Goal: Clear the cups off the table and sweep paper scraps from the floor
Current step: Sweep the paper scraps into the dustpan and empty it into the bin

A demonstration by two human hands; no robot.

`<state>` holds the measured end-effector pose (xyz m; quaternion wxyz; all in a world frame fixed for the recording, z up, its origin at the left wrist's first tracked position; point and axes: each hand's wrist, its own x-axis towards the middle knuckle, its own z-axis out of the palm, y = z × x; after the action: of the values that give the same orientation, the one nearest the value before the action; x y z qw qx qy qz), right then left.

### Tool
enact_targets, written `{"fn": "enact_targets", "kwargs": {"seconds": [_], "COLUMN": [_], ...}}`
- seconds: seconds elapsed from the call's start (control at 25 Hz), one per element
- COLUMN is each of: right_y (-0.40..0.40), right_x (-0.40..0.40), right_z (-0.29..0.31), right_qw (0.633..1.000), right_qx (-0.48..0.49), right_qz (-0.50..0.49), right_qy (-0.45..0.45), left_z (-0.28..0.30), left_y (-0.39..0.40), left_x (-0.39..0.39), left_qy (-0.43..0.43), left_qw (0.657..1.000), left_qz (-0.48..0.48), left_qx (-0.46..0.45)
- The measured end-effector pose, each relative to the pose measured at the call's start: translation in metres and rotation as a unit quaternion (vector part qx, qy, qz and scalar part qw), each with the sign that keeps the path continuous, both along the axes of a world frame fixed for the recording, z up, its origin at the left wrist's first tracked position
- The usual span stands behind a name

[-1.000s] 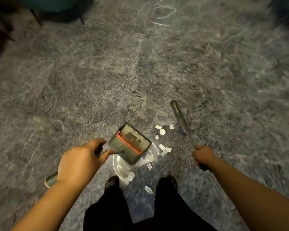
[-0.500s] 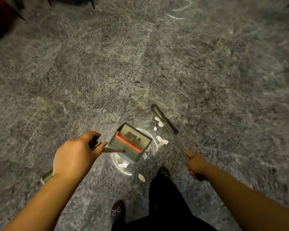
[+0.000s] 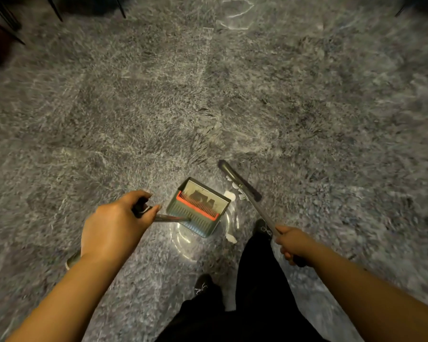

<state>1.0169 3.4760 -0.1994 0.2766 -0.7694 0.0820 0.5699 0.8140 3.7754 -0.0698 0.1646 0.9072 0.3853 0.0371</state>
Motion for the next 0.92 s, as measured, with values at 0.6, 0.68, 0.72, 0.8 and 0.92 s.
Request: {"fn": "enact_targets", "kwargs": {"seconds": [0.6, 0.68, 0.72, 0.8, 0.92], "right_y": [-0.038, -0.043, -0.046, -0.051, -0.055], "right_x": [-0.098, -0.102, -0.104, -0.111, -0.126], "right_z": [0.028, 0.031, 0.032, 0.034, 0.033], "right_qw": [0.998, 0.997, 0.997, 0.995, 0.994], "right_qx": [0.011, 0.008, 0.009, 0.011, 0.011], "right_qz": [0.048, 0.067, 0.075, 0.088, 0.099], "right_qy": [0.036, 0.035, 0.035, 0.04, 0.048], "left_z": [-0.003, -0.002, -0.002, -0.005, -0.013], "left_y": [-0.053, -0.064, -0.068, -0.073, -0.073], "left_x": [-0.132, -0.146, -0.152, -0.161, -0.171], "left_qy": [0.062, 0.074, 0.079, 0.094, 0.116], "left_qw": [0.998, 0.997, 0.996, 0.995, 0.992], "left_qz": [-0.014, -0.01, -0.009, -0.013, -0.02], "left_qx": [0.02, 0.027, 0.03, 0.031, 0.035]}}
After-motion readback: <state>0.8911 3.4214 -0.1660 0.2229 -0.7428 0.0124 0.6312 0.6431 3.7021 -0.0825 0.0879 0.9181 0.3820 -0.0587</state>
